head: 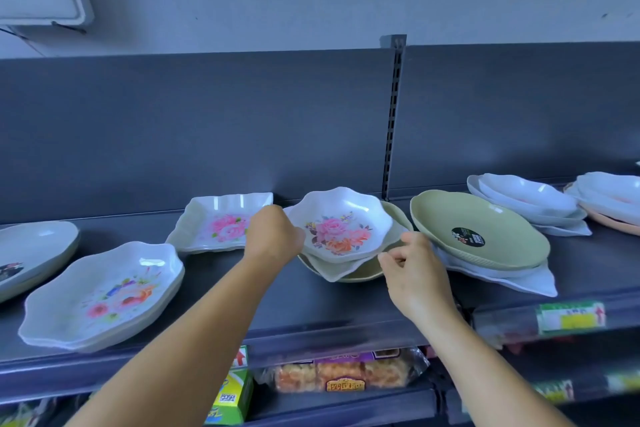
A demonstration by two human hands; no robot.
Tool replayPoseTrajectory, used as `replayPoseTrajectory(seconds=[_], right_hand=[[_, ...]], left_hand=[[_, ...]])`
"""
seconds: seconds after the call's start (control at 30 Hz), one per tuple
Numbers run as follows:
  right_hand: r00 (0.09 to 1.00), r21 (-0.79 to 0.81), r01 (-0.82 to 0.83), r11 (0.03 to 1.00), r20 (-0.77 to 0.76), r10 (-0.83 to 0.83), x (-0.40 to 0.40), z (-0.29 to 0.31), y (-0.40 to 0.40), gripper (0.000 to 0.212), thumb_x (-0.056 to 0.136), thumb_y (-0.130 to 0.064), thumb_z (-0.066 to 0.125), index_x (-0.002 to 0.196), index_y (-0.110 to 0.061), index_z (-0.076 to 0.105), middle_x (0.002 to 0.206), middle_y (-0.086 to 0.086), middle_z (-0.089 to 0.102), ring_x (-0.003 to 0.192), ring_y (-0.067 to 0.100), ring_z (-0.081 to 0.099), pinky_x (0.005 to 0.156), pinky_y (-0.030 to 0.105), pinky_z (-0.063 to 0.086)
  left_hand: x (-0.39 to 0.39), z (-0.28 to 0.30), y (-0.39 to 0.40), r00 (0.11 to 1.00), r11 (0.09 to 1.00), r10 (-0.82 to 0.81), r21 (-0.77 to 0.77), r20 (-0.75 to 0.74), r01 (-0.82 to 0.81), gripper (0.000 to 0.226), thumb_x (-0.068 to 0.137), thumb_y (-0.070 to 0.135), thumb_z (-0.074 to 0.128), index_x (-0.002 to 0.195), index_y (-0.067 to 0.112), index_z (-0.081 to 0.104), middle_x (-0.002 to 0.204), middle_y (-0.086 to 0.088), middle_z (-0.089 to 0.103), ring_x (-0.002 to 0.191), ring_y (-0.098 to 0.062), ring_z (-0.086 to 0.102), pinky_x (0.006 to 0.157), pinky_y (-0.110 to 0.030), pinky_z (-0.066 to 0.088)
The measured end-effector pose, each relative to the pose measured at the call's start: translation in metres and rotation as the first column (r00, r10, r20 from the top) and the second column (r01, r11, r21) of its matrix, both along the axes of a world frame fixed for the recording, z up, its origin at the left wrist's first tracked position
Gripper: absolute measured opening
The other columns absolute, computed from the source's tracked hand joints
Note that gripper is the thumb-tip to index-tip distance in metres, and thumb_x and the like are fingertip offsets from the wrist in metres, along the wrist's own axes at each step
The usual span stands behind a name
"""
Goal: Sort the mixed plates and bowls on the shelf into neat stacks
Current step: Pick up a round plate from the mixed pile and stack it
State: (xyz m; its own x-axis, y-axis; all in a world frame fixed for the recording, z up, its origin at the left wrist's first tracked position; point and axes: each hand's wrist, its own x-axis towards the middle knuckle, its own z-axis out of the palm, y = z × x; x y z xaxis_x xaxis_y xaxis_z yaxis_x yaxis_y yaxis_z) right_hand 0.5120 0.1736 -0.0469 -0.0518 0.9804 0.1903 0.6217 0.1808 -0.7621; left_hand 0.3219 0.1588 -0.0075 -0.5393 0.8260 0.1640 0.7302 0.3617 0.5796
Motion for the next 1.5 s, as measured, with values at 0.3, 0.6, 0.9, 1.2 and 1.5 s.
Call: replayPoseTrajectory(seconds=[0.3, 0.6, 0.9, 1.2, 1.5], right_hand=[[0.951, -0.024, -0.092, 0.996, 0.293, 0.095, 0.000, 0.013, 0.012, 0.034, 0.097, -0.025, 0.044, 0.126, -0.012, 0.056, 0.129, 0.009, 0.045, 0.113, 0.027, 0.052, 0.088, 0.030, 0.040], [0.930, -0.070, -0.062, 0.996, 0.359, 0.083, -0.007, 0.015, 0.030, 0.045, 0.085, -0.020, 0.053, 0.045, -0.016, 0.031, 0.081, 0.008, 0.045, 0.086, 0.023, 0.050, 0.055, 0.028, 0.032], [0.969, 0.100, -0.013, 0.995, 0.246, -0.012, -0.008, 0.024, 0.024, 0.027, 0.088, -0.017, 0.048, 0.077, 0.004, 0.060, 0.072, 0.018, 0.061, 0.064, 0.022, 0.040, 0.055, 0.030, 0.034], [0.998, 0.060, -0.031, 0.998, 0.063, 0.027, -0.017, 0.044, 0.019, 0.027, 0.087, -0.018, 0.047, 0.082, 0.005, 0.062, 0.074, 0.019, 0.070, 0.055, 0.026, 0.055, 0.065, 0.042, 0.056], [0.991, -0.033, -0.128, 0.991, -0.055, 0.126, -0.049, 0.062, 0.015, 0.030, 0.085, -0.010, 0.045, 0.070, 0.007, 0.064, 0.050, 0.004, 0.066, 0.036, 0.015, 0.057, 0.062, 0.030, 0.053]], left_hand=[[-0.042, -0.004, -0.016, 0.996, 1.000, -0.011, 0.017, -0.085, 0.013, 0.039, 0.073, -0.004, 0.048, 0.055, 0.015, 0.019, 0.053, 0.000, 0.018, 0.052, -0.019, 0.013, 0.046, -0.023, 0.011], [-0.052, -0.014, -0.013, 1.000, 1.000, 0.014, 0.025, -0.011, -0.013, 0.023, 0.071, -0.001, 0.047, 0.055, 0.009, 0.033, 0.057, -0.009, 0.044, 0.049, -0.022, 0.029, 0.045, -0.021, 0.024], [-0.053, -0.014, -0.026, 0.992, 0.989, 0.040, 0.139, 0.122, -0.057, 0.034, 0.067, -0.002, 0.041, 0.046, 0.017, 0.023, 0.055, -0.009, 0.046, 0.058, -0.016, 0.037, 0.052, -0.024, 0.025], [-0.063, 0.006, -0.052, 0.978, 0.970, 0.124, 0.187, 0.165, -0.154, 0.032, 0.068, 0.000, 0.039, 0.048, 0.017, 0.022, 0.059, -0.009, 0.042, 0.061, -0.015, 0.043, 0.054, -0.027, 0.024], [-0.088, 0.038, -0.102, 0.937, 0.926, 0.269, 0.206, 0.224, -0.315, 0.020, 0.068, -0.002, 0.037, 0.053, 0.006, 0.048, 0.059, -0.019, 0.068, 0.046, -0.023, 0.039, 0.043, -0.017, 0.030]])
